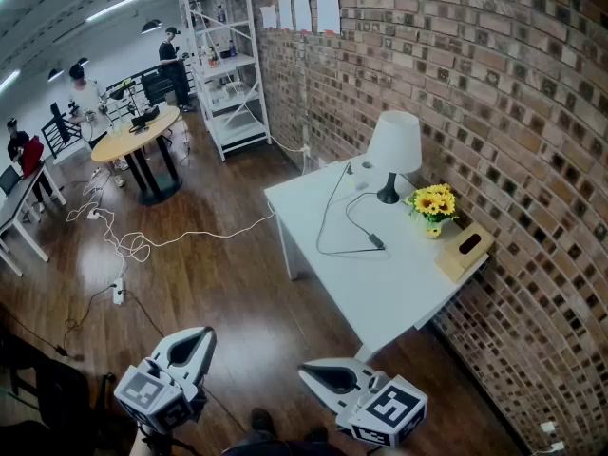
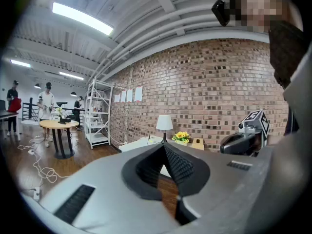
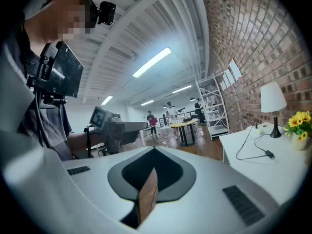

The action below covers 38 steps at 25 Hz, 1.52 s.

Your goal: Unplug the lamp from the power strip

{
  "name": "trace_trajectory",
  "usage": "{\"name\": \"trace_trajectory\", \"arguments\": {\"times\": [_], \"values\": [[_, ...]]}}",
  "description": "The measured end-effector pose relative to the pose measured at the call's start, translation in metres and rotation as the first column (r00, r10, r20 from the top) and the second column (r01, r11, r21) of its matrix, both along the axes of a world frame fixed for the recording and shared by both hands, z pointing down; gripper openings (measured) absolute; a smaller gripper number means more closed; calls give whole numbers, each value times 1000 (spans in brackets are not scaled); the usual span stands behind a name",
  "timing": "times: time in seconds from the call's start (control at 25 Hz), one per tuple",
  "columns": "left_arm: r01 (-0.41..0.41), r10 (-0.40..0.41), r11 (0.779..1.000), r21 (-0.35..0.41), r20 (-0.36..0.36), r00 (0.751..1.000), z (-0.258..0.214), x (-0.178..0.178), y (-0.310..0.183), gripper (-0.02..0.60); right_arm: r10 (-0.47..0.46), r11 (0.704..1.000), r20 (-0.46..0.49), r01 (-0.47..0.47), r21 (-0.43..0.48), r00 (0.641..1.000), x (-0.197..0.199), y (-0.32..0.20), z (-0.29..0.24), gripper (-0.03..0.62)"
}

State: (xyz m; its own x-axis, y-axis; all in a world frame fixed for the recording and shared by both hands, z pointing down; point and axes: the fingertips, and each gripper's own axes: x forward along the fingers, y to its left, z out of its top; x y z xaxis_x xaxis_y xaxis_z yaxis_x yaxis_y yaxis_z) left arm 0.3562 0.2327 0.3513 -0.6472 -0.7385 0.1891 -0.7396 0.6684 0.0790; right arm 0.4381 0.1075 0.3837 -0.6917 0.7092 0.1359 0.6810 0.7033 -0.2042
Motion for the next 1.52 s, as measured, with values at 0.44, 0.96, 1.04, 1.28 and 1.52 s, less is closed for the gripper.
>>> {"name": "trace_trajectory", "arguments": {"times": [0.44,0.96,1.04,1.28,1.52], "values": [[22,-21,996,85,-12,1000,-5,-50,72,13,-26,1000,-33,27,15,999,-43,68,-5,3],[-5,12,989,149,-42,999,8,-89,164,12,11,998,-33,-8,64,999,-104,159,-15,3],[-9,15,990,142,-41,999,9,-94,177,12,38,998,-5,-37,58,999,-114,168,-21,3],[18,-8,986,164,-60,998,18,-103,213,12,23,997,7,-24,74,1000,-126,200,-20,3],[4,4,990,142,-51,999,17,-110,215,12,11,997,-11,-10,73,1000,-139,210,-17,3]]}}
